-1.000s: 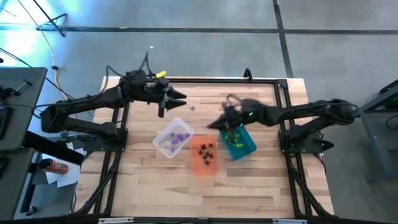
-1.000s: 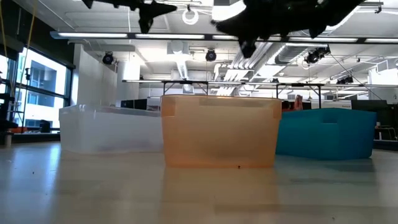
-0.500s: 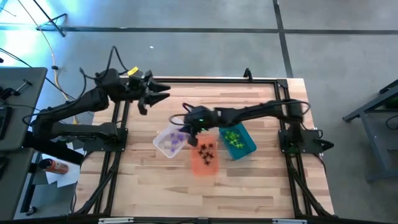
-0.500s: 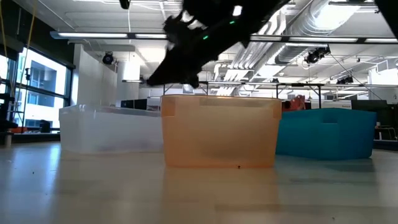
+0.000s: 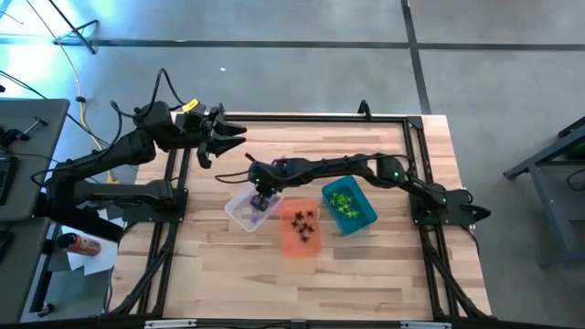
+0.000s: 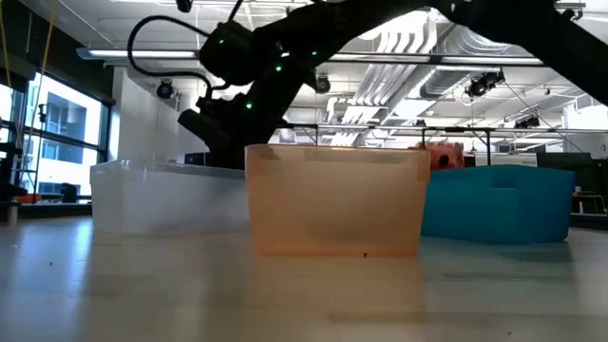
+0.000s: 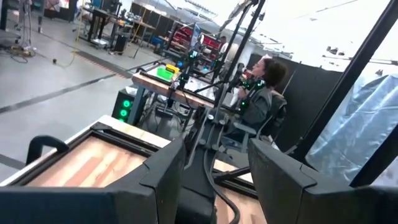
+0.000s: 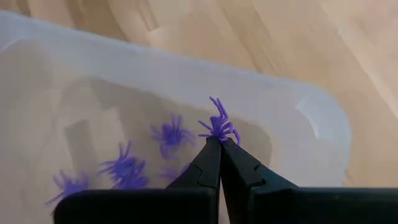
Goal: Sort Halloween decoration
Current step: Put the purple spider toy into the transparent bin
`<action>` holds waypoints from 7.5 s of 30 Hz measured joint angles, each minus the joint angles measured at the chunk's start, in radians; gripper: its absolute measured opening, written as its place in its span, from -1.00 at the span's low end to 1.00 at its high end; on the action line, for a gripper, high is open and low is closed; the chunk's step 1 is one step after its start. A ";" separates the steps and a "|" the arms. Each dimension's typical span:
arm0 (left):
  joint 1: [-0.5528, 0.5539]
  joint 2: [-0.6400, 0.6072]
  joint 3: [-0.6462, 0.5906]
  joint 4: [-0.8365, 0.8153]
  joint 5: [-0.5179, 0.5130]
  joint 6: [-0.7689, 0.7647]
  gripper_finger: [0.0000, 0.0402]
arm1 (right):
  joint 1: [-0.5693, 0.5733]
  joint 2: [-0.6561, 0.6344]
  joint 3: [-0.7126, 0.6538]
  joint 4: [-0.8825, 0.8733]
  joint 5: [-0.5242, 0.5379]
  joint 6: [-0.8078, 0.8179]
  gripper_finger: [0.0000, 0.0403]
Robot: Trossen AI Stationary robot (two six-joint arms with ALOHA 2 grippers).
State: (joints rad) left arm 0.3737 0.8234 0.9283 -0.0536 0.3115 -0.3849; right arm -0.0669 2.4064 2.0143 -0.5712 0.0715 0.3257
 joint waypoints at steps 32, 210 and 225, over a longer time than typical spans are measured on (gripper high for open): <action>-0.001 0.000 0.000 -0.010 0.001 0.020 -0.17 | -0.028 0.042 0.287 -0.295 -0.244 -0.004 0.06; -0.405 0.674 -0.106 -0.516 -0.368 0.213 -1.00 | -0.003 -1.324 -1.394 0.940 0.061 0.076 0.07; -0.369 0.673 -0.106 -0.511 -0.396 0.215 -0.73 | -0.005 -1.324 -1.394 0.911 0.061 0.074 0.07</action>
State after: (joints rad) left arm 0.0047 1.4967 0.8227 -0.5651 -0.0842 -0.1695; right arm -0.0719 1.0821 0.6201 0.3393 0.1325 0.3996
